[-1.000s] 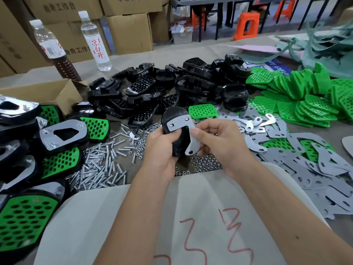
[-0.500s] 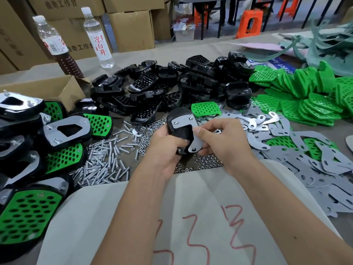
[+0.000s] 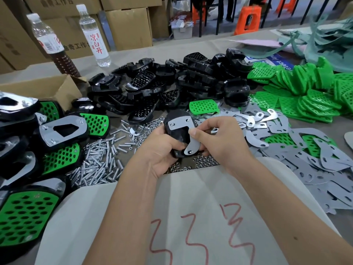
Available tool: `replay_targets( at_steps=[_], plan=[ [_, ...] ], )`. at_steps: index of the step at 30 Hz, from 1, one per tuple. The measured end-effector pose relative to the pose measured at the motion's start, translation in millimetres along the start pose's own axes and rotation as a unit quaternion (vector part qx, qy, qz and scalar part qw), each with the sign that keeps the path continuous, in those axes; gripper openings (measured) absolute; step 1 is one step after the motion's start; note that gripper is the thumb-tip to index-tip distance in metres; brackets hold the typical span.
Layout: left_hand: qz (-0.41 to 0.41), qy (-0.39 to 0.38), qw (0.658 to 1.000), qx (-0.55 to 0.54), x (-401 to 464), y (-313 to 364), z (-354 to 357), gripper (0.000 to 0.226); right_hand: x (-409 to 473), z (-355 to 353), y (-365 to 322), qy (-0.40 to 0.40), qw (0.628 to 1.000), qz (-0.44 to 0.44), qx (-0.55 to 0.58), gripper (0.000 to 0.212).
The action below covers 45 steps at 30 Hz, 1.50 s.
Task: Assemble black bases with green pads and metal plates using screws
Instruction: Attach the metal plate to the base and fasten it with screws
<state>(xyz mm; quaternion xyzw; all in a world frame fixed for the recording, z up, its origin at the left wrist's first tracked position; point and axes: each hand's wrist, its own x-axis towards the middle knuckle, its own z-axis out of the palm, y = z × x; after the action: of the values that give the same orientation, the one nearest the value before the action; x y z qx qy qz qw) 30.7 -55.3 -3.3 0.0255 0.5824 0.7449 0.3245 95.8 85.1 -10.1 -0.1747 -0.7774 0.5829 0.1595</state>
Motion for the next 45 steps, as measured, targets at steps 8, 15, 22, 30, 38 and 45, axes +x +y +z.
replay_targets(
  at_steps=[8,15,22,30,38,45],
  plan=[
    [-0.01,-0.018,1.0,-0.014,1,0,-5,0.056,-3,-2,-7,0.01,0.994,-0.045,-0.1,0.022],
    [-0.014,-0.019,1.0,-0.019,2,-1,-4,0.056,-1,-2,-6,0.045,0.977,-0.088,-0.191,0.027],
    [0.005,-0.005,1.0,-0.024,1,-5,-3,0.055,1,-2,2,0.016,0.998,-0.032,-0.054,0.025],
    [0.082,0.013,0.994,-0.065,-2,-6,3,0.031,2,-6,2,-0.023,0.998,-0.005,0.055,0.024],
    [0.101,0.057,0.991,-0.059,-3,-8,14,0.031,7,-10,7,-0.034,0.996,0.018,0.076,0.023],
    [0.134,0.118,0.982,-0.054,-1,-14,22,0.009,8,-8,7,-0.007,0.997,-0.004,0.083,0.021]
  ],
)
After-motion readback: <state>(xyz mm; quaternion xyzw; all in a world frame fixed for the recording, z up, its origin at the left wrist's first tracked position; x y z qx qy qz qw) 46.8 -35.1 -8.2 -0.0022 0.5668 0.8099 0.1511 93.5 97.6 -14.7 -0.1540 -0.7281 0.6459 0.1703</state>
